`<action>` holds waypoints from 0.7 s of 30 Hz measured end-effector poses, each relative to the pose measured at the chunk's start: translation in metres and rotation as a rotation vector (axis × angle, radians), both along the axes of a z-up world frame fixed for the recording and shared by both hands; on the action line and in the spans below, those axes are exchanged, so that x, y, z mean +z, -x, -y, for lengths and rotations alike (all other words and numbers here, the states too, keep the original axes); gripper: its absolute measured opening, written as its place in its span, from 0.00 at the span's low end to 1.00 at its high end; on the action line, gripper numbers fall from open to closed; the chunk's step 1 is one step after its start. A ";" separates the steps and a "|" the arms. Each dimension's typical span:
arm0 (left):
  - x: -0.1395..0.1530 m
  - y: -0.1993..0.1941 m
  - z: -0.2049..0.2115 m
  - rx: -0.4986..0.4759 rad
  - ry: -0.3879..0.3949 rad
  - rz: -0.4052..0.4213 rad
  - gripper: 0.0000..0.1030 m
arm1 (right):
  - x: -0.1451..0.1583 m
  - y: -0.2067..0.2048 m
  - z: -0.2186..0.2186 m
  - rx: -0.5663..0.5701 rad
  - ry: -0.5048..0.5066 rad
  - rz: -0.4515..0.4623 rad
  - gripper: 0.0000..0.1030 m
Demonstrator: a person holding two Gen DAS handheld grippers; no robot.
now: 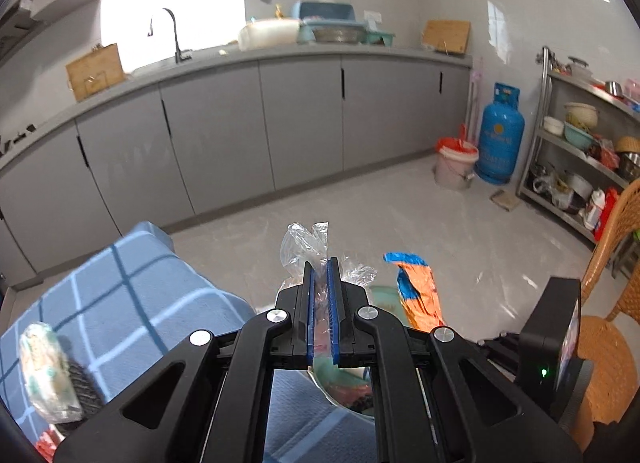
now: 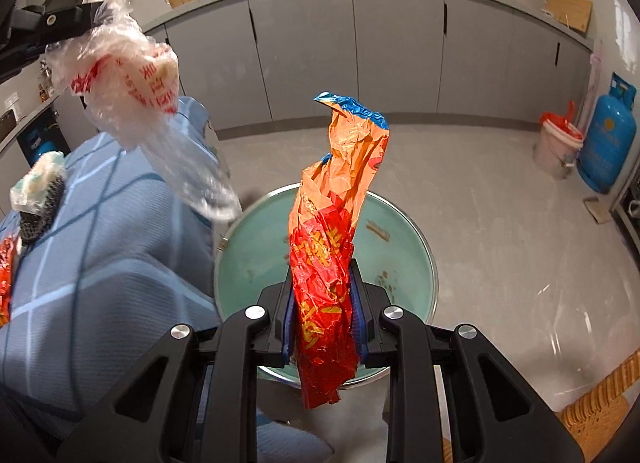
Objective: Collect trash
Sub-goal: 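Carry the bag and wrapper over the basin and open both tools, then move both tools back over the remaining trash on the table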
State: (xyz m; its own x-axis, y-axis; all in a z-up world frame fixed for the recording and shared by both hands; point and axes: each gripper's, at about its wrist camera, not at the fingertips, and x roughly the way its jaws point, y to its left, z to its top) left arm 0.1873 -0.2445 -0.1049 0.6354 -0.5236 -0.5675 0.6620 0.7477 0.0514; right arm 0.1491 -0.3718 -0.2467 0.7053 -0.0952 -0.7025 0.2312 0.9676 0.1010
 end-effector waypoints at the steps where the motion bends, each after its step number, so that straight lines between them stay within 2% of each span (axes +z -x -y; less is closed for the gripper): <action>1: -0.007 -0.002 0.004 -0.013 -0.001 -0.016 0.08 | -0.003 -0.002 0.001 -0.002 0.003 -0.002 0.27; 2: -0.012 -0.005 0.009 -0.016 -0.005 -0.024 0.09 | -0.007 -0.003 0.003 -0.006 0.007 -0.008 0.28; 4: -0.026 -0.010 0.013 -0.011 -0.007 -0.042 0.14 | -0.014 -0.006 0.008 -0.013 0.013 -0.003 0.39; 5: -0.031 -0.012 0.014 -0.014 -0.005 -0.054 0.25 | -0.017 -0.007 0.011 -0.019 0.011 -0.003 0.51; 6: -0.036 -0.013 0.015 -0.012 -0.011 -0.064 0.34 | -0.018 -0.008 0.013 -0.029 0.006 -0.008 0.57; 7: -0.041 -0.014 0.016 -0.003 -0.023 -0.066 0.48 | -0.019 -0.007 0.017 -0.041 -0.006 -0.007 0.58; 10: -0.045 -0.014 0.012 -0.010 -0.022 -0.072 0.59 | -0.019 -0.003 0.026 -0.071 -0.007 0.000 0.65; 11: -0.044 -0.013 0.010 -0.002 -0.029 -0.059 0.72 | -0.017 -0.001 0.029 -0.083 -0.008 0.003 0.67; 12: -0.042 -0.012 0.007 0.017 -0.036 -0.034 0.76 | -0.015 0.000 0.031 -0.094 -0.011 0.006 0.69; 16: -0.033 -0.015 -0.007 0.053 -0.026 -0.024 0.80 | -0.007 0.007 0.032 -0.120 -0.032 0.016 0.73; 21: -0.024 -0.012 -0.032 0.120 -0.027 0.006 0.82 | 0.008 0.009 0.012 -0.085 -0.022 0.031 0.77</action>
State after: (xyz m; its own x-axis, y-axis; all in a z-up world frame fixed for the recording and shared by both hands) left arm 0.1996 -0.2128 -0.1288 0.6960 -0.4281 -0.5765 0.5671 0.8201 0.0758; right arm 0.1403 -0.3839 -0.2385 0.7168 -0.1404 -0.6829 0.3085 0.9423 0.1301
